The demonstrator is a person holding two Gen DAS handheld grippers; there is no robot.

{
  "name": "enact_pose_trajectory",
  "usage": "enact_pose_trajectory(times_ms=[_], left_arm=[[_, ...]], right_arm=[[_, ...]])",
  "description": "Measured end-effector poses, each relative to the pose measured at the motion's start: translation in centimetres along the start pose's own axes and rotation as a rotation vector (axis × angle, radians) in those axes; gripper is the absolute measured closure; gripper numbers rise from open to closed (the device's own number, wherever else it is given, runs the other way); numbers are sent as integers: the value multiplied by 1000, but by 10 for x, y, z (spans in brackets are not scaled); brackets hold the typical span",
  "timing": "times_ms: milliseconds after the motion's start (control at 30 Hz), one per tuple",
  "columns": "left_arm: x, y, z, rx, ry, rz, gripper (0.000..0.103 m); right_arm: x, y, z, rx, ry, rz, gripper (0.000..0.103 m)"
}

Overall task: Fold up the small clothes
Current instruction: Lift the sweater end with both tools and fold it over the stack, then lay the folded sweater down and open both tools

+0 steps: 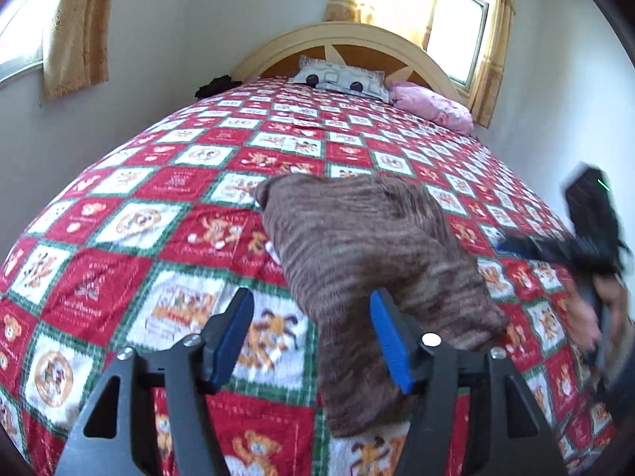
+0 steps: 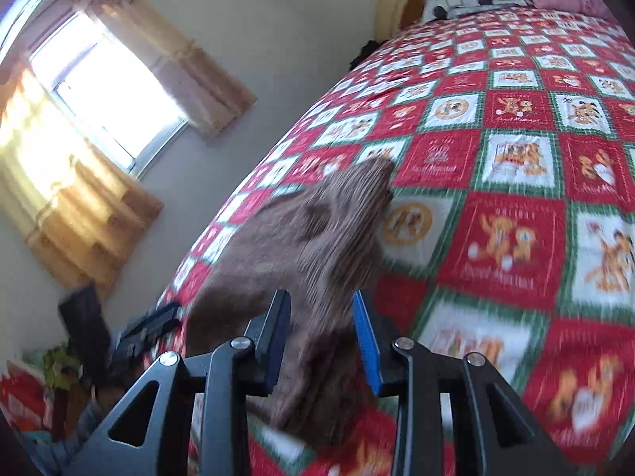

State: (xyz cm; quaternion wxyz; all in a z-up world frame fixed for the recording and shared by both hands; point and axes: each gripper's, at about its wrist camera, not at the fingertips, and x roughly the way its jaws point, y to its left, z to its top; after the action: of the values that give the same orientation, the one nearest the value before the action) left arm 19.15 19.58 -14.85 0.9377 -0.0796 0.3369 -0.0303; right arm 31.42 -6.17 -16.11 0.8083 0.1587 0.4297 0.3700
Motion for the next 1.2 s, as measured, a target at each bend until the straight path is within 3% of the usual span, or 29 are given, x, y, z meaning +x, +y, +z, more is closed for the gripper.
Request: enact_pose_trajectory(times_ms=[100, 233, 300, 433, 533, 667, 833, 933, 1033, 1133, 1200], left_arm=[[20, 1, 9, -4, 4, 51, 38], [35, 6, 11, -45, 15, 49, 37], [36, 4, 6, -43, 21, 47, 36], [31, -4, -5, -1, 38, 48, 36], [35, -7, -11, 35, 47, 87, 27], [43, -6, -16, 24, 66, 74, 27], [41, -13, -20, 51, 73, 86, 26], [41, -14, -22, 52, 77, 88, 25], [41, -15, -23, 51, 80, 90, 25], [41, -14, -24, 47, 87, 87, 25], [41, -15, -26, 44, 92, 88, 25]], right_arm=[[2, 19, -34, -32, 77, 39, 69], [15, 26, -67, -58, 139, -2, 69], [20, 24, -73, -51, 146, -32, 95], [6, 33, -71, -76, 128, -8, 96], [-5, 35, -64, -87, 127, -41, 97], [10, 11, -69, -38, 190, -79, 96], [3, 9, -66, -15, 161, -70, 93], [-15, 31, -57, -111, 45, -167, 93], [-25, 57, -46, -201, -40, -167, 93], [-7, 77, -41, -272, -17, -188, 93], [10, 76, -45, -273, 55, -152, 92]])
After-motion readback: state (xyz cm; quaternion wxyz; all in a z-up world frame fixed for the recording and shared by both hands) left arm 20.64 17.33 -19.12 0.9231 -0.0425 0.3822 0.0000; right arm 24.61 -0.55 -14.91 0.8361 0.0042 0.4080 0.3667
